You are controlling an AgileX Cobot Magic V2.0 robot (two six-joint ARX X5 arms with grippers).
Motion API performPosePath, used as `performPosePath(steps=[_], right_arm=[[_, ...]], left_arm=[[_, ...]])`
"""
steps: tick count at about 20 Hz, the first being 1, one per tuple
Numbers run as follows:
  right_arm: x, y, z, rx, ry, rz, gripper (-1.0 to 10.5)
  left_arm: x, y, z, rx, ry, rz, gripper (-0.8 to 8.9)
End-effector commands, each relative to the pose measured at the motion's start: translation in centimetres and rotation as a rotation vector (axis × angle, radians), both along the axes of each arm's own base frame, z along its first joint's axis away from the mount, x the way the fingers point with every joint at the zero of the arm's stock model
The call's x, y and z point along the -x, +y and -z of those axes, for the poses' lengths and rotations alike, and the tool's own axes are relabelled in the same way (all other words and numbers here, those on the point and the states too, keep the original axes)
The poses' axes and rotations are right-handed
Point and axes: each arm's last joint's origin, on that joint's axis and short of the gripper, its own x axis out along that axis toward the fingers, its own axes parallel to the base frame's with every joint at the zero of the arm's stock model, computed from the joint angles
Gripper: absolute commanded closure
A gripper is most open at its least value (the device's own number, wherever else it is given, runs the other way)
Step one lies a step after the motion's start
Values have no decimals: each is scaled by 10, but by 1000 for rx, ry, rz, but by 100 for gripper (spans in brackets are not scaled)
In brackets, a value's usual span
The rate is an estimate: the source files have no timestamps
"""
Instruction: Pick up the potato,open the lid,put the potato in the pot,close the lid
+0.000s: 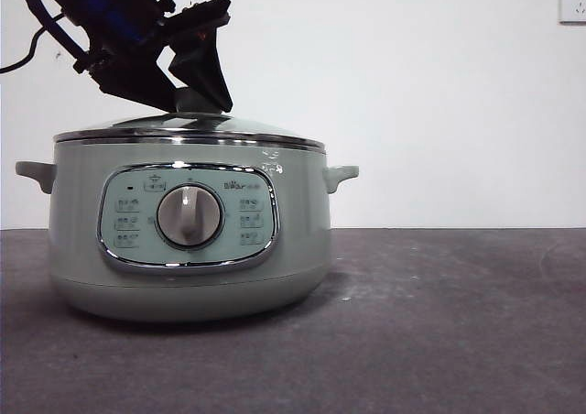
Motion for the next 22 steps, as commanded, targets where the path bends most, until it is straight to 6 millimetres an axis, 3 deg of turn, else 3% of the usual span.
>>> performPosePath(steps=[1, 6, 10, 11, 12, 14, 16, 22], right_arm=[[0, 0, -1, -7, -1, 5, 509], [1, -1, 1, 6, 11, 6, 509], [-2, -4, 10, 49, 57, 28, 513], [-4, -5, 16, 61, 69, 34, 555], [-4, -6, 23, 67, 76, 38, 633], [-4, -7, 41, 69, 77, 41, 841], [0, -11, 59, 42, 41, 48, 963], [19, -31, 109, -88, -132, 120, 962]], left_arm=[[1, 1, -10, 35, -39, -7, 434], [23, 12, -43, 102, -142, 13, 434], [58, 32, -67, 112, -160, 14, 442], [70, 38, -73, 110, -157, 14, 458], [80, 43, -76, 106, -151, 14, 542], [101, 55, -82, 95, -137, 15, 787], [118, 65, -86, 62, -149, 20, 822], [148, 83, -86, -23, -198, -31, 822]])
